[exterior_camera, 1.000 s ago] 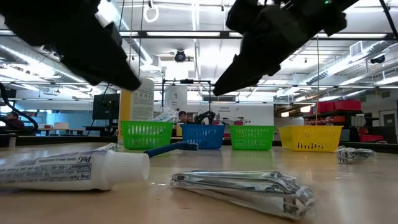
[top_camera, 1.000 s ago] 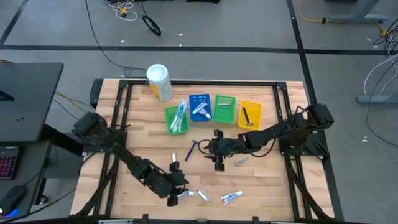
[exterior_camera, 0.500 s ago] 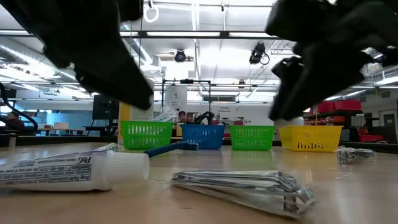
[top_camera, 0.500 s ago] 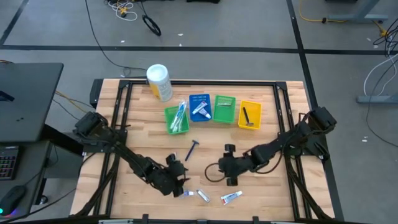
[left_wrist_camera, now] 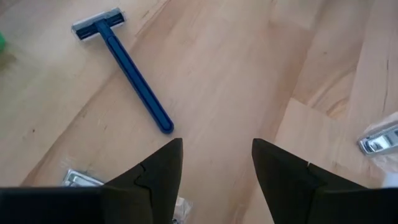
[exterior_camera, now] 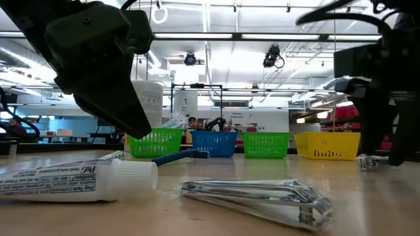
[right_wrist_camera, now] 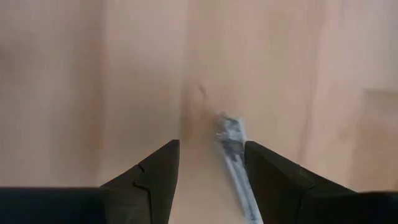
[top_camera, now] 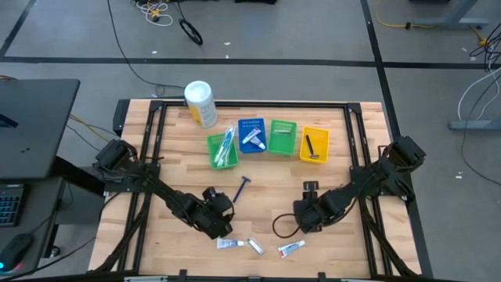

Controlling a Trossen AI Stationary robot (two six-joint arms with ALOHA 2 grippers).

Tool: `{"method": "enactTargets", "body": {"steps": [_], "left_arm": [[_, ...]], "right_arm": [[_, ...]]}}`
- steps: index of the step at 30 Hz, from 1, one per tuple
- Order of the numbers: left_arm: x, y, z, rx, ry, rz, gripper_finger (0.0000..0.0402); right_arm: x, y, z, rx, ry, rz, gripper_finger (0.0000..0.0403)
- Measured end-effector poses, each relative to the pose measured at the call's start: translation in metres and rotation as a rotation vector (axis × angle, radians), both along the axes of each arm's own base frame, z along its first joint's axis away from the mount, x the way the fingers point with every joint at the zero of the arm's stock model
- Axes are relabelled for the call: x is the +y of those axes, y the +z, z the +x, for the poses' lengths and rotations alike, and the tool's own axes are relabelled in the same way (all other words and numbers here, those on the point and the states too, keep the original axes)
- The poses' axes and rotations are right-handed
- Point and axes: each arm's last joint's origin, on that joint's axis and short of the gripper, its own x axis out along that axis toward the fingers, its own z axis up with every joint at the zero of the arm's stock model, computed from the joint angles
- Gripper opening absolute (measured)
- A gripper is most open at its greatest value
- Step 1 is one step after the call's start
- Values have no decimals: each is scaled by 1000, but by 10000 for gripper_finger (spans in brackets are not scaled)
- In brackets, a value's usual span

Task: Pick & Place Travel size toiletries
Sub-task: Put the silver nail cutter into the right green basket

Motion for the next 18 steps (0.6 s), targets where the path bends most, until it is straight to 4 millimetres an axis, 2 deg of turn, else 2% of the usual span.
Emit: {"method": "enactTargets", "body": {"steps": [7, 18], "left_arm": [[-1, 0, 0, 10, -12, -16, 204], [-1, -1, 0, 21, -23, -32, 203]], "right_arm": [[-1, 0, 3, 7, 91, -18, 190], [-11, 0, 7, 18, 56, -15, 190]]}}
